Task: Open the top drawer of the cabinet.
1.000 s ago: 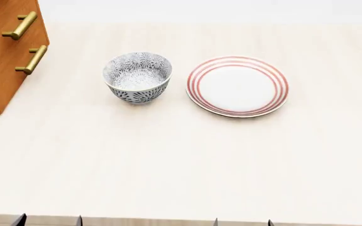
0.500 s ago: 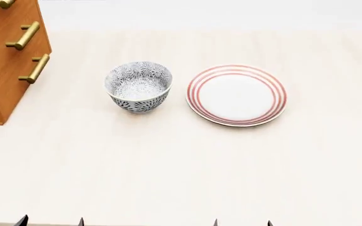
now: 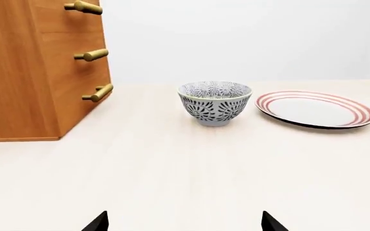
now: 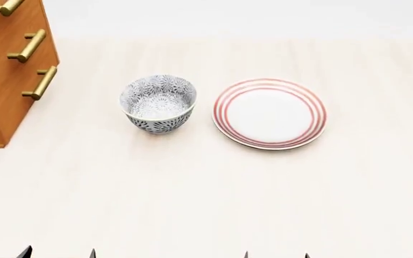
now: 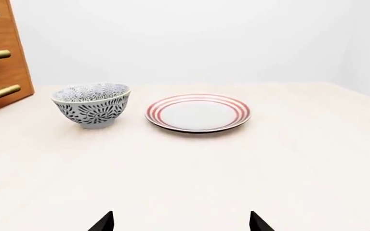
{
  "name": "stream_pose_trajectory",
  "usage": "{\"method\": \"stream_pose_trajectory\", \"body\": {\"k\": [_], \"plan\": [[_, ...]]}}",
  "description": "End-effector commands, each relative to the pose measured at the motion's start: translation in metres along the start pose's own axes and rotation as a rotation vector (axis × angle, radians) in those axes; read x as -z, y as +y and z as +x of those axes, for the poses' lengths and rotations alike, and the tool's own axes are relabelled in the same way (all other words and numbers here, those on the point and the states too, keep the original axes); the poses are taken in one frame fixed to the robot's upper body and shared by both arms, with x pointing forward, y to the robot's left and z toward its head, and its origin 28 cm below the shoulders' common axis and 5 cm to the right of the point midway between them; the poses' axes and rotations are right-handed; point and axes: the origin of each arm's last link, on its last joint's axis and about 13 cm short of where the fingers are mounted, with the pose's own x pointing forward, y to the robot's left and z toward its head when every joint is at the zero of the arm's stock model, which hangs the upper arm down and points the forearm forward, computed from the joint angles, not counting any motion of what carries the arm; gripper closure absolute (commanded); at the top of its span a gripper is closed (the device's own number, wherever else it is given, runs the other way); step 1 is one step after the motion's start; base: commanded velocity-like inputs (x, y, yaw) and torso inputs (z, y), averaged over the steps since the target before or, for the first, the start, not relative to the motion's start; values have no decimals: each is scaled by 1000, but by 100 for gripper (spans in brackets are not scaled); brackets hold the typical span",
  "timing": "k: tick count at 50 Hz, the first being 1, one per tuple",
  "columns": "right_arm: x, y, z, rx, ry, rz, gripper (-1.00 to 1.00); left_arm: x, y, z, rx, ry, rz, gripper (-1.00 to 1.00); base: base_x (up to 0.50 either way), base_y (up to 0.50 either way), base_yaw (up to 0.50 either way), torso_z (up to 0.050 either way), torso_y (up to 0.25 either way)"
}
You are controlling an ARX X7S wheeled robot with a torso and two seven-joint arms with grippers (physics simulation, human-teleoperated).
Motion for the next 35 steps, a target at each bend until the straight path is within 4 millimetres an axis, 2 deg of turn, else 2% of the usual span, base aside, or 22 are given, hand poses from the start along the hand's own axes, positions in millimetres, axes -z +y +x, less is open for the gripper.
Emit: {"method": "stream_pose_trajectory", "body": {"k": [1,35], "plan": [[0,0,1,-2,-5,3,-100,-2,0,0,3,-13,-8,-100,383,0,0,0,0],[-1,1,0,-15,-9,8,-100,-1,-1,0,8,-16,-10,-100,499,0,0,0,0]]}}
